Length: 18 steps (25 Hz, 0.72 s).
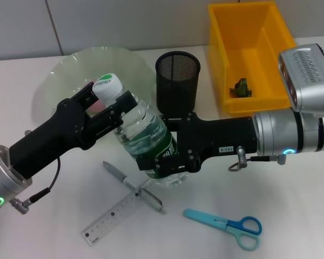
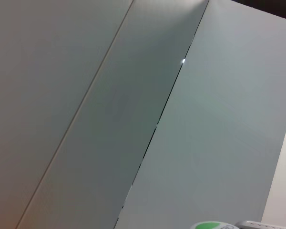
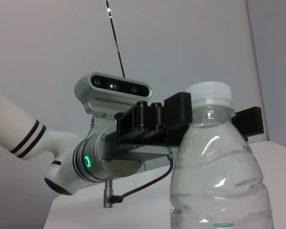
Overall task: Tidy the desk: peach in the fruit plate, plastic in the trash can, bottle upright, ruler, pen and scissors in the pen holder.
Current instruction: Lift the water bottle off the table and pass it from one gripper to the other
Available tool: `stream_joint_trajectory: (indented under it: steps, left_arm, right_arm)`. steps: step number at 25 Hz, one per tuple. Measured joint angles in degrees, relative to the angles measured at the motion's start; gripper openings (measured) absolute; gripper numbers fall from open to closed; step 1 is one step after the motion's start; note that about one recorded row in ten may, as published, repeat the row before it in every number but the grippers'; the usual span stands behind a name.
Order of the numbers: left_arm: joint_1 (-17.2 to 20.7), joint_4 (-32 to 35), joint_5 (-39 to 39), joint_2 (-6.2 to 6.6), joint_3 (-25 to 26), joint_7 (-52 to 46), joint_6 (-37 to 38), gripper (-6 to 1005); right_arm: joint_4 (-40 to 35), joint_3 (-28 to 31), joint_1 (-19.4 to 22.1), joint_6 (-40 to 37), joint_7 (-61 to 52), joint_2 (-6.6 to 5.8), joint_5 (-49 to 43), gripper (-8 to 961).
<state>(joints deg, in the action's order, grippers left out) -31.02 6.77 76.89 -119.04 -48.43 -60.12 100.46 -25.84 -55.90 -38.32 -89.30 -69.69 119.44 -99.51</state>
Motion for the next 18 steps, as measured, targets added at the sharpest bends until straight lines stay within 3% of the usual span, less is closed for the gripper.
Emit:
stream_joint_trajectory:
  steps: [18]
  left_arm:
    - [-0.04,0.0,0.01,-0.05,0.0,0.0,0.0,777]
  right_arm:
    - [0.0,-0.07,-0.19,0.1,0.0,0.0,-0.07,803]
